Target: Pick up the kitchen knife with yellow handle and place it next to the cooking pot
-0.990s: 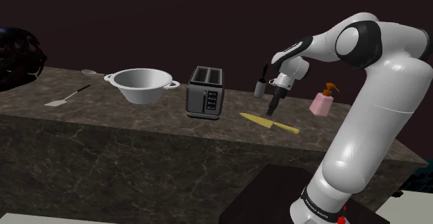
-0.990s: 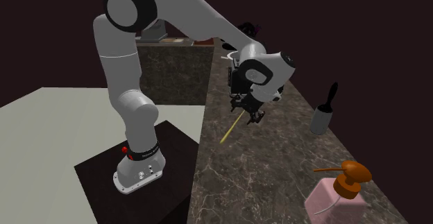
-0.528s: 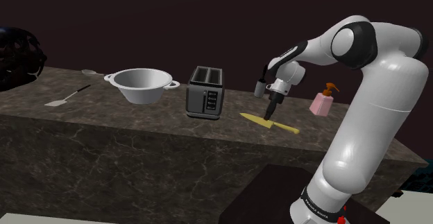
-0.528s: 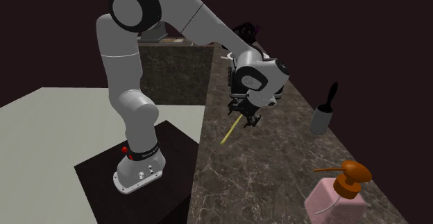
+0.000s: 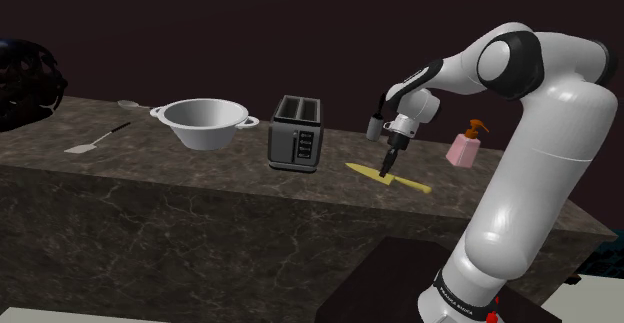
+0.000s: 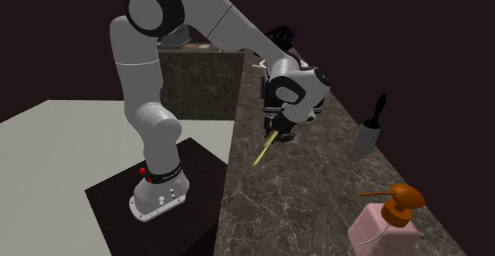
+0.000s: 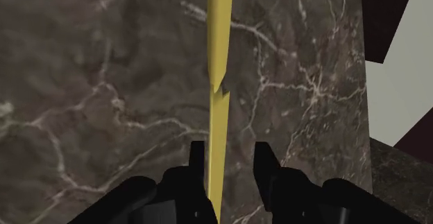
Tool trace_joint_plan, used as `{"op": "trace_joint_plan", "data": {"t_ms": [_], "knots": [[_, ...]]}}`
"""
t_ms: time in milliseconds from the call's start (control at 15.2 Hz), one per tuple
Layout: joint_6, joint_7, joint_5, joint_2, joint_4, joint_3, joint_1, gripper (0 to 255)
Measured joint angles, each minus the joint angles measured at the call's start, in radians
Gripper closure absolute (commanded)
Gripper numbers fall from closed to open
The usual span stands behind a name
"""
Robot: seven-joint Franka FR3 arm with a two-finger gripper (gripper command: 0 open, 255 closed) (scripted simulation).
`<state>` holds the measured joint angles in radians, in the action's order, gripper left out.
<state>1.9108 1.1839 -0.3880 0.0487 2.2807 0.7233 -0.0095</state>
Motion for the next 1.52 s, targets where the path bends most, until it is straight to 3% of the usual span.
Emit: {"op": "trace_joint_plan", "data": {"t_ms": [594,660,792,1122,1188,1518], "knots": [[-0.006,-0.005,0.004,-0.006,-0.002,0.000,0.000,255],[-0.006,-0.005,0.004,-0.007,-0.002,0.000,0.001,0],[0.009,-0.017,0.030,-0.034,0.014,0.004,0.000,0],[0.121,-0.163,0.320,-0.322,0.175,-0.023,-0.062,0],[0.132,-0.179,0.350,-0.349,0.191,-0.032,-0.075,0],[0.204,-0.181,0.364,-0.351,0.247,-0.036,-0.079,0]]}}
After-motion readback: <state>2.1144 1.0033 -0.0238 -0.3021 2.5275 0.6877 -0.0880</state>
